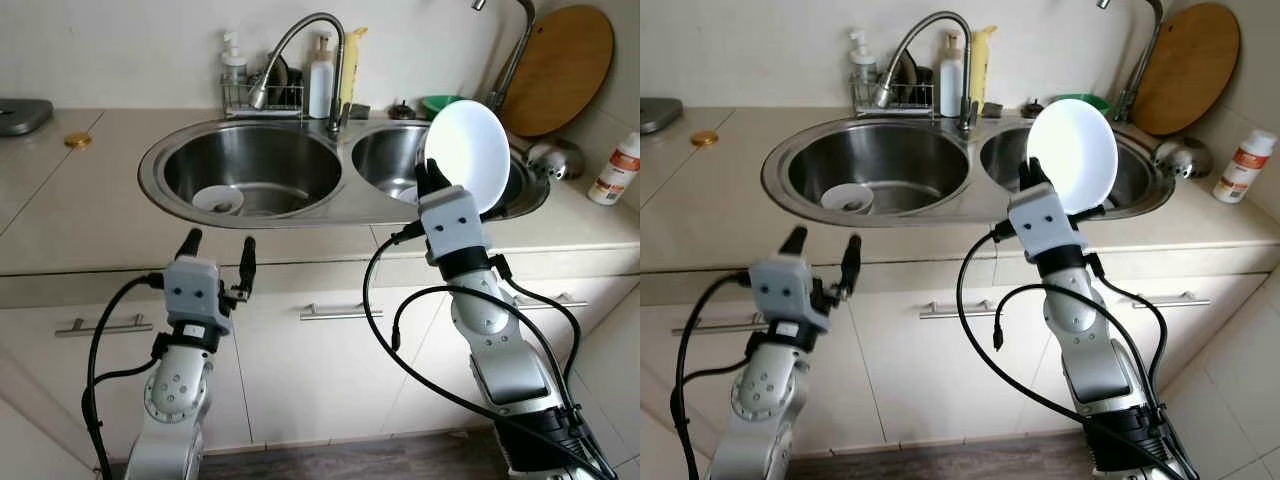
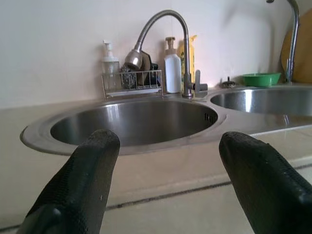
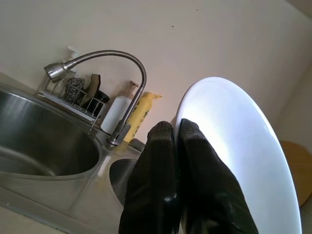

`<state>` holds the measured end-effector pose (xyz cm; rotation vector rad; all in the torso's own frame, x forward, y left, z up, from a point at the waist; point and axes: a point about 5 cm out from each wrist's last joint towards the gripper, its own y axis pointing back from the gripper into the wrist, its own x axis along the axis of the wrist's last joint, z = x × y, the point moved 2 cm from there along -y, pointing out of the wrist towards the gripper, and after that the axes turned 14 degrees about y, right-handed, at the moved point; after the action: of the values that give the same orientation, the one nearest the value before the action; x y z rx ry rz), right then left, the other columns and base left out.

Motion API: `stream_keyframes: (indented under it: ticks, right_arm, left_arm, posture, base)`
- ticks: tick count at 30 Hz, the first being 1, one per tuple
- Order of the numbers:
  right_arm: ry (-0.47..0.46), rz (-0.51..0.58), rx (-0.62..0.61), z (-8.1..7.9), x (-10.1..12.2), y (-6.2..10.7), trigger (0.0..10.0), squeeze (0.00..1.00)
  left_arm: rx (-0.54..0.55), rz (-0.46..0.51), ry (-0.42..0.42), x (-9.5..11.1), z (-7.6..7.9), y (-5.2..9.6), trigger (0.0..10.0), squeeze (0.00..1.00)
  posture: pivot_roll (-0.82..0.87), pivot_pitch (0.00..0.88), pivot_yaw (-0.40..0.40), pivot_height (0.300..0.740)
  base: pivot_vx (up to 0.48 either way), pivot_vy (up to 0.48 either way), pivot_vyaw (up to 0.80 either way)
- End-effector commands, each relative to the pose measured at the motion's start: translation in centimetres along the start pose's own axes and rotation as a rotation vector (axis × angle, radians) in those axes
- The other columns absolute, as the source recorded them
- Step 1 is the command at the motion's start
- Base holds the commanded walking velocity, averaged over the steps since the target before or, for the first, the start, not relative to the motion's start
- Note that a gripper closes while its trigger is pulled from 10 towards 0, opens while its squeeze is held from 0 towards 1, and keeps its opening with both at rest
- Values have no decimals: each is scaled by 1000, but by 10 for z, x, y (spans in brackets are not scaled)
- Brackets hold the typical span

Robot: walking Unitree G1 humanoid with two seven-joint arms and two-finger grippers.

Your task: Kitchen organization

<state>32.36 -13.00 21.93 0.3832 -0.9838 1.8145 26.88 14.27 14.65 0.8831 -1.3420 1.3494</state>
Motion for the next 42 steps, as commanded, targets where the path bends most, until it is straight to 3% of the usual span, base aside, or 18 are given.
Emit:
stream_keyframes:
  ticks: [1,14,20,30,38,42]
  right_arm:
    - [6,26,5,-2,3,3,0,0]
    - [-11,58,19,-8,5,2,0,0]
    - [-16,46,-1,-7,4,-3,0,0]
    - [-17,31,-15,-6,0,-4,0,0]
    - [-106,-83,21,-10,-19,-10,0,0]
    - [-136,-133,52,-11,-29,-26,0,0]
  left_arm:
    - [-12,68,-8,17,0,-15,10000,0]
    - [-46,121,-25,24,8,-21,10000,0]
    - [-30,124,-32,26,2,-21,10000,0]
    - [-45,126,-27,26,5,-25,10000,0]
    - [-38,121,-26,25,5,-28,10000,0]
    - [-40,123,-25,25,7,-29,10000,0]
  posture:
    - [41,0,-36,740]
    - [55,0,-54,740]
    - [61,0,-52,740]
    - [53,0,-48,740]
    - [54,0,-50,740]
    - [54,0,-52,740]
  base:
    - [0,0,0]
    - [309,0,0]
    - [480,0,0]
    - [480,0,0]
    - [135,0,0]
    - [0,0,0]
